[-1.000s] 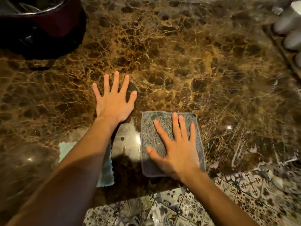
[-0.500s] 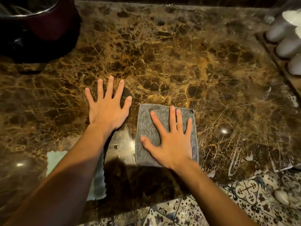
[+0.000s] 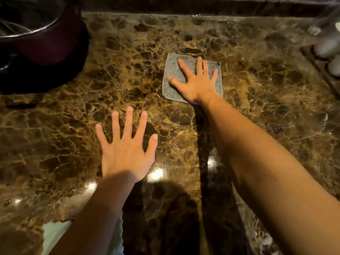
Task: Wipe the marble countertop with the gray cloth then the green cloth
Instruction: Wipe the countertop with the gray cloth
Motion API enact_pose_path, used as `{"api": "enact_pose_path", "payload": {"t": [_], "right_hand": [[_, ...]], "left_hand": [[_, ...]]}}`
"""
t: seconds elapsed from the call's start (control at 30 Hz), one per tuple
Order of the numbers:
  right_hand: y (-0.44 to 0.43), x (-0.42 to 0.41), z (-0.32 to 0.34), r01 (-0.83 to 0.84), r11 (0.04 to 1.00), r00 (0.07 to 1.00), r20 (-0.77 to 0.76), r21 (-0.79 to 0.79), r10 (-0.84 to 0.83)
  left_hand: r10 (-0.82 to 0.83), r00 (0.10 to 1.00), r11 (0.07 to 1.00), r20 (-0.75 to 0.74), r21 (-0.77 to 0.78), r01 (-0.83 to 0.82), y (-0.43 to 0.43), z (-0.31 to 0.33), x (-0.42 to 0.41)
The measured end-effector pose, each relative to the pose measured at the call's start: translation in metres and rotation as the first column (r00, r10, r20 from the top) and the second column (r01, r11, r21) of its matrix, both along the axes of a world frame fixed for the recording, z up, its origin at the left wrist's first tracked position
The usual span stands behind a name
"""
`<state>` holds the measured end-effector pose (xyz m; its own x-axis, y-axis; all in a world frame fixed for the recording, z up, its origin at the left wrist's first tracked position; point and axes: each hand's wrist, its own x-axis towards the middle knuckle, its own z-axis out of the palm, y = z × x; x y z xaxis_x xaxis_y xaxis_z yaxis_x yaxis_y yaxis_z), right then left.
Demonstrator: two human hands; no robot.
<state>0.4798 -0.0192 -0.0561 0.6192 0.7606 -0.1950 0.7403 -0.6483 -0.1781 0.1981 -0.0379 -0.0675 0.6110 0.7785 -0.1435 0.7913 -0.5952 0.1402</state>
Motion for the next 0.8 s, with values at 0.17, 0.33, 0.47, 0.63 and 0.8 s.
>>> {"api": "enact_pose_path", "payload": {"t": [0.17, 0.33, 0.47, 0.63, 0.8], "right_hand": [[-0.001, 0.004, 0.000, 0.002, 1.000, 1.000, 0.022, 0.009, -0.002], [-0.048, -0.041, -0.001, -0.001, 1.000, 1.000, 0.001, 0.022, 0.001], [-0.115, -0.105, 0.001, -0.056, 0.998, 0.998, 0.013, 0.033, 0.056], [-0.217, -0.183, 0.003, -0.118, 0.992, 0.993, 0.030, 0.035, 0.117], [-0.295, -0.241, 0.001, -0.148, 0.989, 0.987, 0.055, -0.007, 0.148]], "left_hand": [[-0.015, 1.000, 1.000, 0.000, 0.008, 0.015, 0.001, 0.001, 0.001], [-0.028, 0.999, 1.000, 0.040, 0.015, 0.027, 0.002, 0.001, 0.000], [-0.030, 0.998, 0.999, 0.047, 0.015, 0.029, 0.002, -0.001, 0.000], [-0.030, 0.999, 1.000, 0.036, 0.011, 0.029, 0.003, -0.001, 0.000], [-0.028, 0.999, 1.000, 0.024, -0.003, 0.028, 0.004, 0.000, 0.000]]}}
